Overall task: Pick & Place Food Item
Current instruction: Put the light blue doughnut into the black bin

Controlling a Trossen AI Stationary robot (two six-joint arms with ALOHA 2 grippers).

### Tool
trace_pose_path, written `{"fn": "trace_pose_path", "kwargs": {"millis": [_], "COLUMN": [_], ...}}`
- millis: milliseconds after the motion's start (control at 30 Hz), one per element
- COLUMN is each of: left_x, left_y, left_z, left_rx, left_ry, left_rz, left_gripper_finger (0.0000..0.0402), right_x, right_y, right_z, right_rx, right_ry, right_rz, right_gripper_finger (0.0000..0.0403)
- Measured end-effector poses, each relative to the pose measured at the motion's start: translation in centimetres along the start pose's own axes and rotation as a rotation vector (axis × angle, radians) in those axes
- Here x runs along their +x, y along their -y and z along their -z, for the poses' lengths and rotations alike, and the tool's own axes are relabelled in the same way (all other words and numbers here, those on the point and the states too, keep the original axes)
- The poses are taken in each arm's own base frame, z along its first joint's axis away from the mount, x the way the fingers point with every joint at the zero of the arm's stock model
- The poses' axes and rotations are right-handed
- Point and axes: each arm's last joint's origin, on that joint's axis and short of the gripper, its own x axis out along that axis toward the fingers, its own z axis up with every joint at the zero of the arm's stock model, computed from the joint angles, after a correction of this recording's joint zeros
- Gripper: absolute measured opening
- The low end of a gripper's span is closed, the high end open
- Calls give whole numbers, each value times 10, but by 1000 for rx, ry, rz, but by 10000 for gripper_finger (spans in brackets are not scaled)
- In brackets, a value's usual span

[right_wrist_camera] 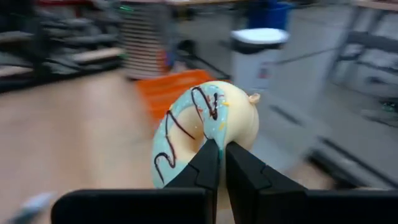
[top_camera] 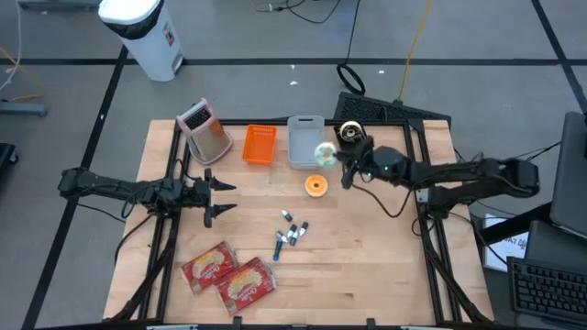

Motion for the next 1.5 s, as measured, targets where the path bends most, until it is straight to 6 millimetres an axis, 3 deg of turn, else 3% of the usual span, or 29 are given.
{"fn": "trace_pose_path", "kwargs": {"millis": [267,533,767,1000,1500], "left_x": [0,0,0,0,0], "left_y": [0,0,0,0,0], "left_z": [0,0,0,0,0], "left_rx": [0,0,0,0,0], "left_ry": [0,0,1,1,1], "left_rz": [0,0,0,0,0], "left_gripper_finger": [283,283,283,283,283], "right_x": [4,4,-4,-11,11], "right_y": [49,82,110,116,123], "right_z": [3,7,23,46,76], "right_rx": [-63,-241,-239,-351,-415], "right_ry": [-75,-93,-89,-11,-127], "right_rz": [210,82,97,43,93], "right_gripper_finger": [9,9,9,9,9]}}
